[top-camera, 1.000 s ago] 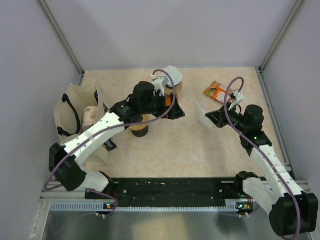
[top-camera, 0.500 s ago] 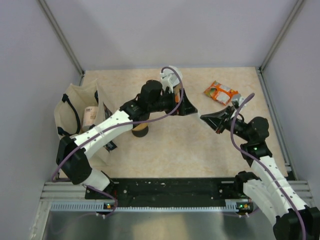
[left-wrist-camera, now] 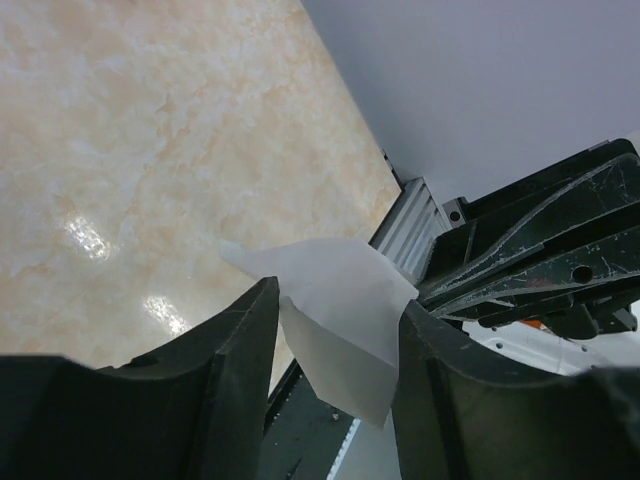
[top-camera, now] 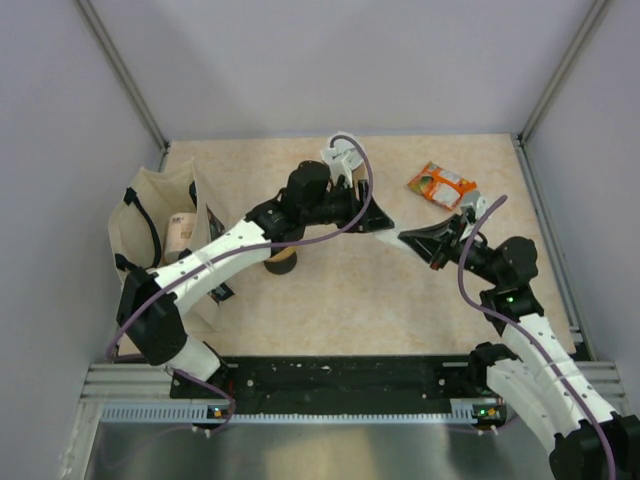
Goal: Place the coffee filter in the dripper
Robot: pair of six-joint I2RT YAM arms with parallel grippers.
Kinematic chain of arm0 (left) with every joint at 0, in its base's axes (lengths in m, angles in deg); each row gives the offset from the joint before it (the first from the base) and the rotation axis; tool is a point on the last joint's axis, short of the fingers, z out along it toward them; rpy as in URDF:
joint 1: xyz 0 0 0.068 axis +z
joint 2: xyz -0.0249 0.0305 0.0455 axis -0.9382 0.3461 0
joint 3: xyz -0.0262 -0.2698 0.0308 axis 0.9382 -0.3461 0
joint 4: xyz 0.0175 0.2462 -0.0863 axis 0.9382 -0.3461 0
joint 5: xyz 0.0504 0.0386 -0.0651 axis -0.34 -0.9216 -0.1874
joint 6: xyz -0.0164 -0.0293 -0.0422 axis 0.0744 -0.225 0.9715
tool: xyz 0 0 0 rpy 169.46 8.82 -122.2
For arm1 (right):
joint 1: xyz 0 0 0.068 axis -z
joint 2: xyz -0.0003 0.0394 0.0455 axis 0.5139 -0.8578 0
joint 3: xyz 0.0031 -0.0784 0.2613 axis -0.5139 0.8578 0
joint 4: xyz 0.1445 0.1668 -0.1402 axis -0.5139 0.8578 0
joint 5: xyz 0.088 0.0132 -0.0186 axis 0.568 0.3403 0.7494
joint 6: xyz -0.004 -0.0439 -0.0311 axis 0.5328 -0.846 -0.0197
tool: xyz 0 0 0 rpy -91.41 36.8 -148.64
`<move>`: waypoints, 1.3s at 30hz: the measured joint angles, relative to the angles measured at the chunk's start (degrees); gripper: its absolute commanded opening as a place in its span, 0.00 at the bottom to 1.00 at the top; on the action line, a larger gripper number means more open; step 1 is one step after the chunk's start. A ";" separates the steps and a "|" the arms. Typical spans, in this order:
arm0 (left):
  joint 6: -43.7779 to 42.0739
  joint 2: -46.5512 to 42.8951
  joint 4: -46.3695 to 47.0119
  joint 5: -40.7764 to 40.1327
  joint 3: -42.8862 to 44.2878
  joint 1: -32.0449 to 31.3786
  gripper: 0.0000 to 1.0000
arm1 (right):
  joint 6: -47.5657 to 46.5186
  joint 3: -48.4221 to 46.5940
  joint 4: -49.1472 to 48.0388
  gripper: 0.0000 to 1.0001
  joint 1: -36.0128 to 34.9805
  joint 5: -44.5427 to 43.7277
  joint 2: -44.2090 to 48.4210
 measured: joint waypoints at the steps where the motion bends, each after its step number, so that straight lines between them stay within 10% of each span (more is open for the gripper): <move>1: 0.00 0.33 0.07 0.39 0.13 -0.13 0.34 | -0.11 0.00 0.00 0.00 0.00 -0.11 -0.04; 7: 0.46 2.12 0.26 1.66 0.94 -0.79 0.01 | -0.20 -0.02 -0.04 0.00 -0.72 -0.52 -1.84; 12: -0.37 2.27 0.15 1.68 1.09 -0.83 0.00 | -0.87 -0.55 3.78 0.48 -0.83 -0.55 -2.64; 17: -3.67 2.25 0.15 2.21 1.09 -0.83 0.00 | -2.67 -3.52 12.61 0.55 -1.11 -2.97 -1.53; 39: -11.02 -1.09 -0.63 3.65 -0.42 -0.83 0.00 | -9.38 -7.85 28.28 0.37 -1.11 -3.02 0.22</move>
